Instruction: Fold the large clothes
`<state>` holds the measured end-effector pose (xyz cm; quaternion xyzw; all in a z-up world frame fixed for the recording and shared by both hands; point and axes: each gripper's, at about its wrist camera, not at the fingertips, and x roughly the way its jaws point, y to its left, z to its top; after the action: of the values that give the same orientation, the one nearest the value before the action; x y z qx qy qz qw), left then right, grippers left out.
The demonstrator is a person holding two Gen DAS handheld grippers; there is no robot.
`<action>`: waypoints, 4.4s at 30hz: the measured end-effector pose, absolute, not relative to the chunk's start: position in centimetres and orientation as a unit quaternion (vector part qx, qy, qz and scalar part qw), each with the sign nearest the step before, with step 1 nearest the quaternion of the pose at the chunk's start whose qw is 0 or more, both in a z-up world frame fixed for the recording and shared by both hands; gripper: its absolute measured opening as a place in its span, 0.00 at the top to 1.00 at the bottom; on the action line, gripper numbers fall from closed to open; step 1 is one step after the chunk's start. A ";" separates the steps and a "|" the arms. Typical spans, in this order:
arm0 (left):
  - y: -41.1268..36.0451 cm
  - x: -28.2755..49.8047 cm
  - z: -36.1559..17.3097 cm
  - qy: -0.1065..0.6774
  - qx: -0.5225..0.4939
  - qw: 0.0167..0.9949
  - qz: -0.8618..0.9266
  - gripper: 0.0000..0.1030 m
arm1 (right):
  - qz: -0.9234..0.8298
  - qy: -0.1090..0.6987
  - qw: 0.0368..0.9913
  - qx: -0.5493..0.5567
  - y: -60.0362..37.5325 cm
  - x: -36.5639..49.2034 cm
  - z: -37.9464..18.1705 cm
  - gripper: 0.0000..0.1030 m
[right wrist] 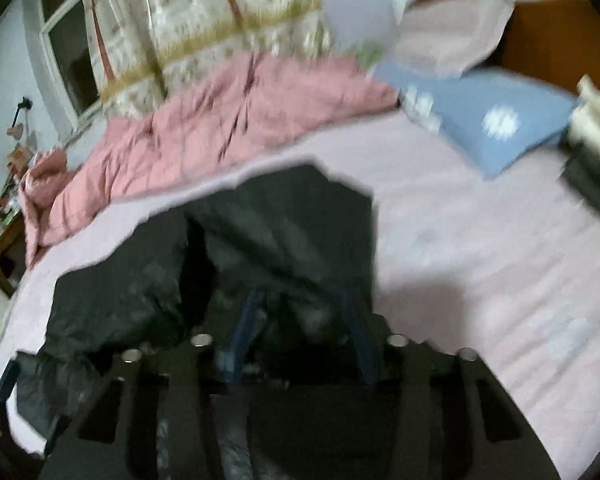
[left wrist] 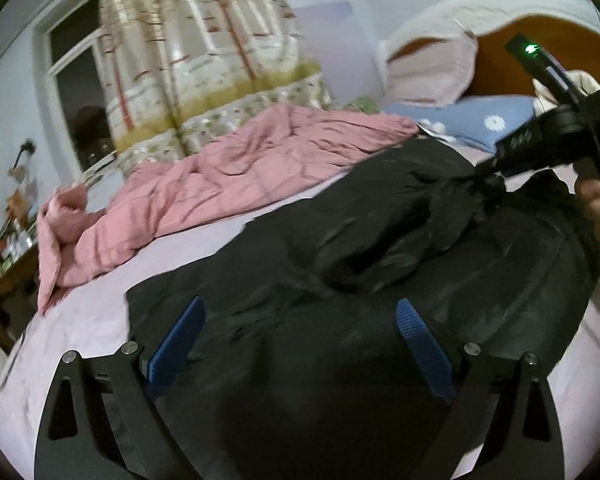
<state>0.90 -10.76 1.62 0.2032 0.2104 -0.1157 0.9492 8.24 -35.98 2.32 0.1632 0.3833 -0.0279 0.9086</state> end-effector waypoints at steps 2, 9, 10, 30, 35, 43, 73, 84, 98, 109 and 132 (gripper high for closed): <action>-12.8 2.0 2.0 0.221 0.214 0.943 -0.129 0.07 | -0.038 0.404 0.901 0.154 -36.1 9.0 1.2 0.65; -20.8 8.9 0.1 0.266 0.345 0.896 -0.092 0.06 | -0.031 0.436 0.885 0.160 -36.5 10.5 -0.3 0.65; -21.2 9.7 -0.5 0.264 0.366 0.889 -0.072 0.06 | -0.025 0.431 0.886 0.168 -36.8 10.2 -0.1 0.65; -2.5 14.0 2.4 0.305 0.175 0.935 0.055 0.11 | -0.037 0.443 0.880 0.169 -36.4 10.8 -0.9 0.65; -0.7 14.1 2.0 0.328 0.154 0.932 0.030 0.11 | -0.037 0.418 0.891 0.174 -36.6 10.4 0.0 0.65; 0.4 17.9 0.7 0.395 0.149 0.906 0.027 0.13 | -0.053 0.331 0.922 0.192 -38.2 8.5 3.3 0.48; 9.7 15.3 -0.3 0.346 0.109 0.929 0.074 0.93 | -0.014 0.400 0.908 0.120 -34.2 12.2 1.2 0.47; 7.0 18.1 2.4 0.347 0.078 0.935 0.013 0.70 | -0.018 0.444 0.891 0.094 -35.3 17.8 0.9 0.50; 6.1 20.9 -2.5 0.411 0.103 0.903 0.074 0.74 | -0.030 0.449 0.889 0.081 -35.3 17.5 -0.5 0.44; 5.8 7.5 5.6 0.241 0.061 0.969 0.007 0.74 | -0.017 0.287 0.953 0.094 -33.3 6.7 7.5 0.31; 3.9 -6.9 4.3 0.183 0.068 0.979 -0.057 0.00 | 0.013 0.193 0.978 -0.083 -22.4 -10.5 3.8 0.00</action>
<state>-6.94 3.90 4.27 0.0685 0.1835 -0.0566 0.9790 -10.53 -22.40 3.85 -0.0827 0.1932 0.0134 0.9776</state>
